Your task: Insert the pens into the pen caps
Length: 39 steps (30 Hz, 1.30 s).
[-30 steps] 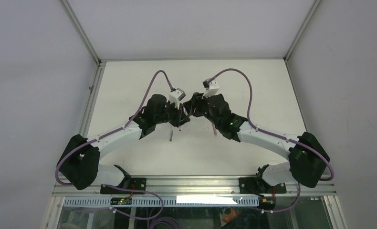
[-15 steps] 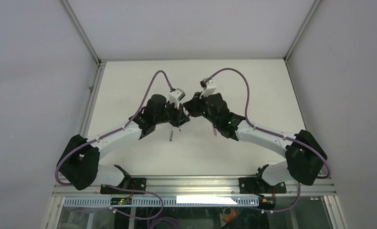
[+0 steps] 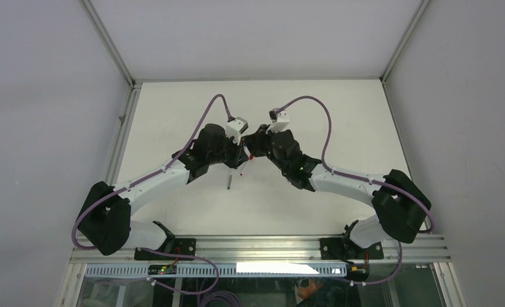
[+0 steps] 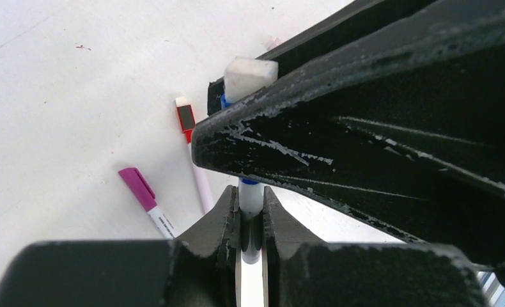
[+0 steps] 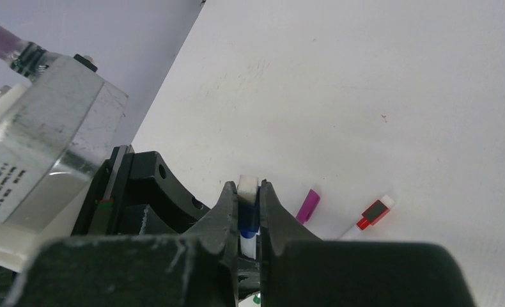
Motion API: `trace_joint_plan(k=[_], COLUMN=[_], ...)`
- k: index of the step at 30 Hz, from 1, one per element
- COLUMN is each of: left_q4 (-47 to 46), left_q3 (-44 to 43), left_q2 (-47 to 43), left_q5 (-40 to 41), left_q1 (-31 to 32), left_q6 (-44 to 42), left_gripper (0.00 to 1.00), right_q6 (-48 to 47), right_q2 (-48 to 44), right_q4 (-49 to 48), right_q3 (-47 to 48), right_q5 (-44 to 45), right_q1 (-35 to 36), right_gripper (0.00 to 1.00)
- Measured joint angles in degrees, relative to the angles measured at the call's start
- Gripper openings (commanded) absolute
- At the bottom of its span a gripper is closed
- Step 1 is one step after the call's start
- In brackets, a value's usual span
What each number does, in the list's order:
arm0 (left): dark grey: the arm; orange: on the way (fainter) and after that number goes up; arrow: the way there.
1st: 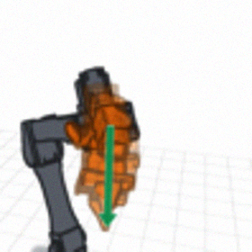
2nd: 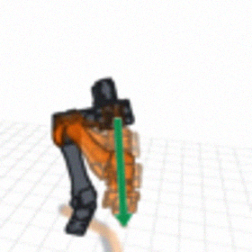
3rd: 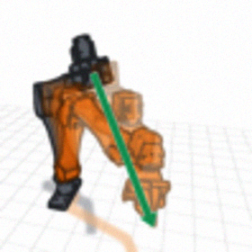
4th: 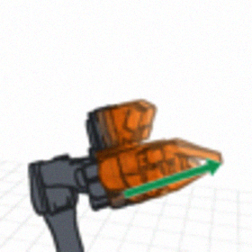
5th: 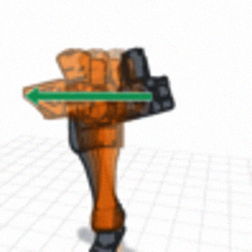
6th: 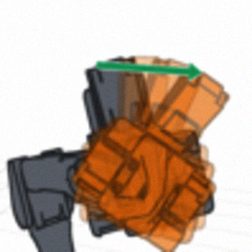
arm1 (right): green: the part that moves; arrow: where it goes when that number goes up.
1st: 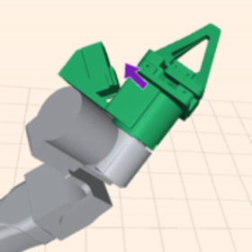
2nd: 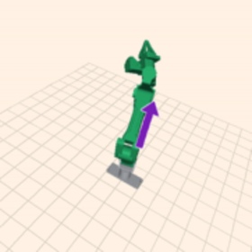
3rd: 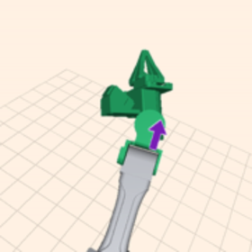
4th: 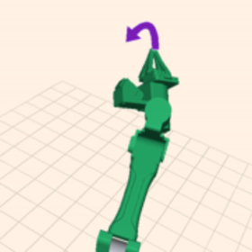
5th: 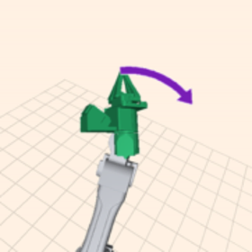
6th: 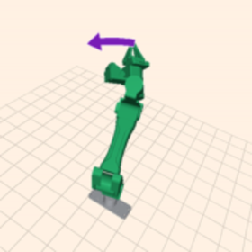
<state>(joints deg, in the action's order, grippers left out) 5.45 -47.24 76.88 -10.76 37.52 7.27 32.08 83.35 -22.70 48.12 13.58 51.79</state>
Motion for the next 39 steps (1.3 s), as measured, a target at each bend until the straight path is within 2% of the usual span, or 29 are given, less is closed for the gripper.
trace_joint_plan(k=[13,24,26,29,30,35,39], left_q4=[5.79,7.13,7.13,5.90,4.96,-3.08,-6.10], left_q3=[-0.24,-0.24,-0.24,-0.24,-0.24,0.90,4.74], left_q2=[0.00,0.00,0.00,0.00,0.00,0.02,-0.04], left_q5=[4.55,6.36,6.21,5.03,4.52,1.49,1.07], left_q1=[-0.07,-0.13,-0.13,-0.07,-0.09,0.04,0.52], left_q6=[-1.97,-2.34,-2.36,-2.32,-2.25,0.26,1.90], left_gripper=[0.00,0.00,0.00,0.00,0.00,0.00,0.00], right_q6=[3.67,3.50,2.38,-1.25,-2.71,-8.09,-9.81], right_q2=[4.92,6.69,6.32,4.33,3.30,-4.76,-17.18], right_q4=[-5.09,-4.37,-2.40,2.54,4.42,11.32,12.28], right_q3=[-0.66,1.05,1.97,3.26,3.32,3.28,0.94], right_q5=[3.56,4.00,4.22,5.97,7.28,10.29,14.97], right_q1=[2.38,2.95,3.08,3.54,3.61,1.62,-2.58], right_gripper=[0.00,0.01,0.18,0.54,0.58,0.67,0.70])
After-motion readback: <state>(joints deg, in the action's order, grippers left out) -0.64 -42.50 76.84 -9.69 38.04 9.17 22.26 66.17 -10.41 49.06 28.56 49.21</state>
